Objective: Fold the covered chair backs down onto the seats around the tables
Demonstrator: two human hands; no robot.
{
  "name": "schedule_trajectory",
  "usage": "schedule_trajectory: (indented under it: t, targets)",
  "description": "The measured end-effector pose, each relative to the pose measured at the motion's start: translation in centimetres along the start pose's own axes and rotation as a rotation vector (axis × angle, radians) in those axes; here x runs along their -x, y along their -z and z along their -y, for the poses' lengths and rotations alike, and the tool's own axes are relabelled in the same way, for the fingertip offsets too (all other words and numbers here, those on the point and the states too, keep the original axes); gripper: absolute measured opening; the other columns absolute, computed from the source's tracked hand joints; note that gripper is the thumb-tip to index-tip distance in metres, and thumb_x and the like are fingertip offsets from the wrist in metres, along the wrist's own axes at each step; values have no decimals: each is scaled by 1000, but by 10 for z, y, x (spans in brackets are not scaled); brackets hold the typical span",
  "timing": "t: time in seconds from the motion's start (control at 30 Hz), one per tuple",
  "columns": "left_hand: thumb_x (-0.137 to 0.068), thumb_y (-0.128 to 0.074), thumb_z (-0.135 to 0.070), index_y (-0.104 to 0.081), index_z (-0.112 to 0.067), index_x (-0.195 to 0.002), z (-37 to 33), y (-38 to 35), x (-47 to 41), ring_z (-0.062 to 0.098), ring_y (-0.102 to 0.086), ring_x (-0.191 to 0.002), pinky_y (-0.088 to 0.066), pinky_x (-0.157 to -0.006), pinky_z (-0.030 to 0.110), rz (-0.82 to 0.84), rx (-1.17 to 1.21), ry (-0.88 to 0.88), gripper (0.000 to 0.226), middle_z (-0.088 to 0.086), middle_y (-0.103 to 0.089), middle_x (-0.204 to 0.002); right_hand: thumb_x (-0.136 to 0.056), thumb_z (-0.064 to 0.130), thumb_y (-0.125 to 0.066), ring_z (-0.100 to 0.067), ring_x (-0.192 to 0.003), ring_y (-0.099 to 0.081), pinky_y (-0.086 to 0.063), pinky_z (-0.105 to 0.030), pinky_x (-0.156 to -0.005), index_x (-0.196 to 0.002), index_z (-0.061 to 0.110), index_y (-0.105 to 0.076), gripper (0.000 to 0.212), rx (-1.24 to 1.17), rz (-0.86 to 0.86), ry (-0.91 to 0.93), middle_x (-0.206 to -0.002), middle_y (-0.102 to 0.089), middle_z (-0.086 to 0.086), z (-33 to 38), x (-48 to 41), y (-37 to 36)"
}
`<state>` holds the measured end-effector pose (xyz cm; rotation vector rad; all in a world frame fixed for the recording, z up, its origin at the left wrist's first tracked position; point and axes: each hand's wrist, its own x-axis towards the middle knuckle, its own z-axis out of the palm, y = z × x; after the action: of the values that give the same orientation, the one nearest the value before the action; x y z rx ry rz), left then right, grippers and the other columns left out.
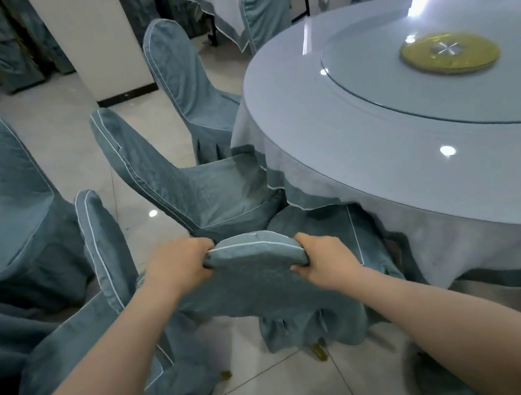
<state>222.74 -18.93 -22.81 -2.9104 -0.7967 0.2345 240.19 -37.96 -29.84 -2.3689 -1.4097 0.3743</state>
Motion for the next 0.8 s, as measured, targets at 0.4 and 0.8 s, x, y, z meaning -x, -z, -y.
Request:
schedule_trajectory:
  t: [0.4, 0.8]
  targets:
    - [-77, -58, -26, -59, -29, -89, -18, 4, -6, 20, -61, -86, -48, -66, 32, -48, -66, -142, 12, -7, -65, -90, -78, 35, -62, -25, -82, -58, -47, -36, -73, -95, 22, -45, 27, -60, 81, 37, -94, -61, -1, 4, 36, -26]
    - [-58, -75, -11, -71, -19, -80, -78, -15, -2, 28, -62, -80, -46, -74, 32, -206, 4, -351, 24, -1, -70, -80, -79, 38, -67, -29, -93, -58, -46, -37, -80, -107, 16, -48, 41, -93, 105, -109, -103, -61, -5, -29, 88, -49]
